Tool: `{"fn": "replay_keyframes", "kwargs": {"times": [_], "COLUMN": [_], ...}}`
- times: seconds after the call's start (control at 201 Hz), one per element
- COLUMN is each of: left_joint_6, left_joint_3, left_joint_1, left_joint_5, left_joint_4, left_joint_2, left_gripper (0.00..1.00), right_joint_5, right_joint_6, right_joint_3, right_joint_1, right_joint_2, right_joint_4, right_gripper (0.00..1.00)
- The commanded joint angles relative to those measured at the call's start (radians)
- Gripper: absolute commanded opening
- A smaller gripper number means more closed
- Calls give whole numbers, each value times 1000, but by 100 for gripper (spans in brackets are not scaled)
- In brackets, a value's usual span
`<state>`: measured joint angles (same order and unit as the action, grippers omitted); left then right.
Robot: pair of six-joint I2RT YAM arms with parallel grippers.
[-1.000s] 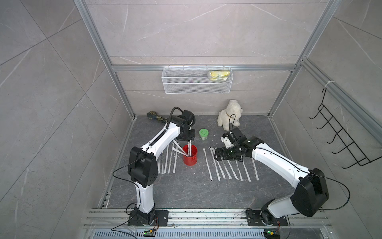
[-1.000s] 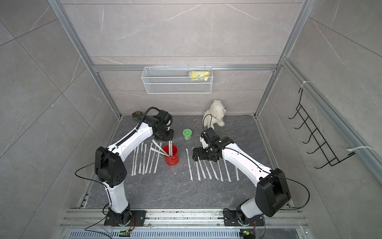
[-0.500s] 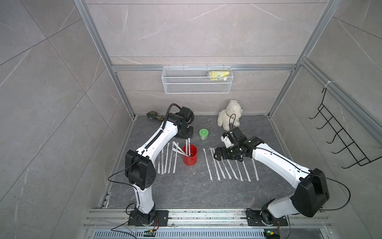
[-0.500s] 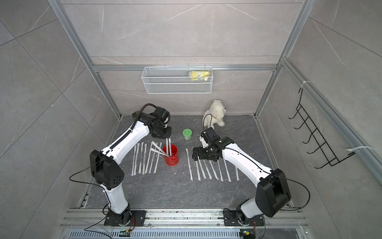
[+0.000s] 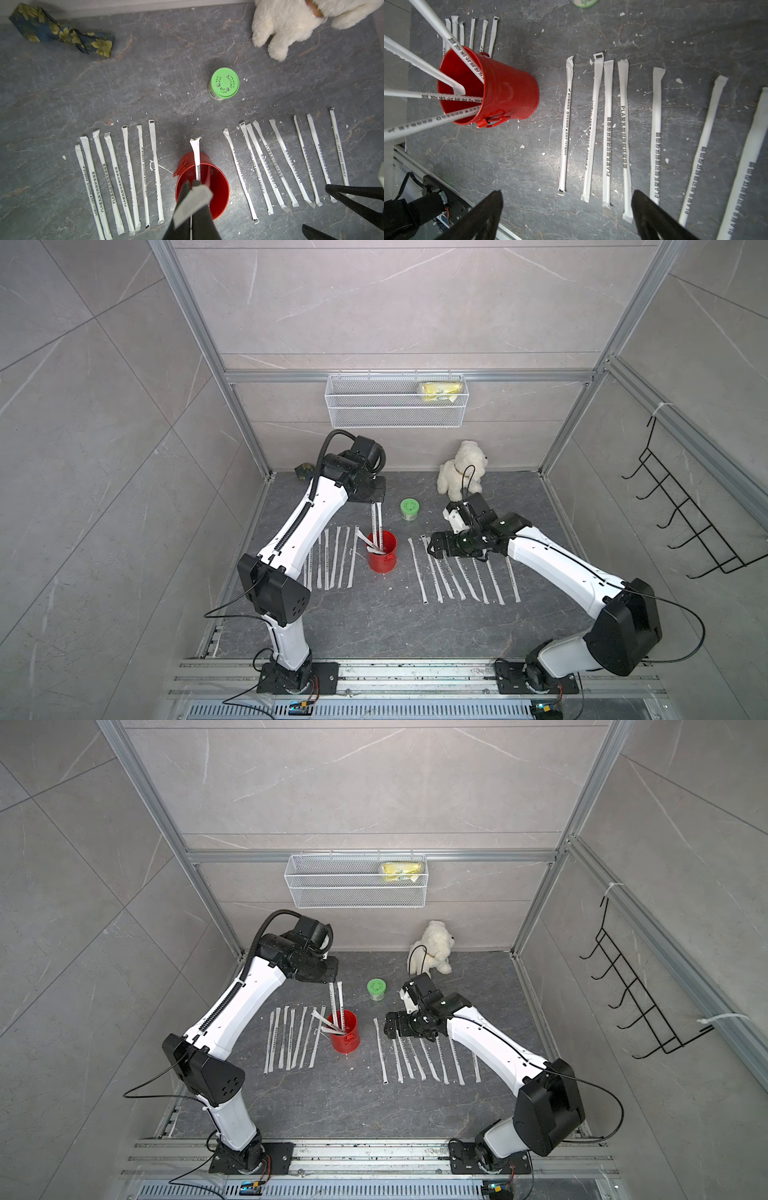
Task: Take the straws out of the storage container
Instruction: Pick up the straw from the container, then place the straw at the center of the board.
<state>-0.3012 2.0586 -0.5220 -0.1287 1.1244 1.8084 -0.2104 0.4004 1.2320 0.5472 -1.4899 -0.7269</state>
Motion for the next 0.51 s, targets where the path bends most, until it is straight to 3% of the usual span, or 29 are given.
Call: {"fn": "replay_keyframes", "kwargs": {"times": [0.0,0.343,0.503], "left_joint_6": [32,79,105], "left_joint_3": [77,225,296], "left_joint_1": [-2,-1,64], "left_joint_5": [-35,-144,-202], "left_joint_4": [41,60,112], "left_joint_2": [-59,-105,-106], "left_gripper": [5,3,3], "right_joint_5": [-16,-29,-25], "right_joint_6": [8,5,-15], "right_joint_3": [36,46,77], "right_joint_1": [-3,-4,-4], "right_joint_2": [-22,-32,-42], "right_joint_4": [9,11,-6], "right_gripper": [100,100,100]}}
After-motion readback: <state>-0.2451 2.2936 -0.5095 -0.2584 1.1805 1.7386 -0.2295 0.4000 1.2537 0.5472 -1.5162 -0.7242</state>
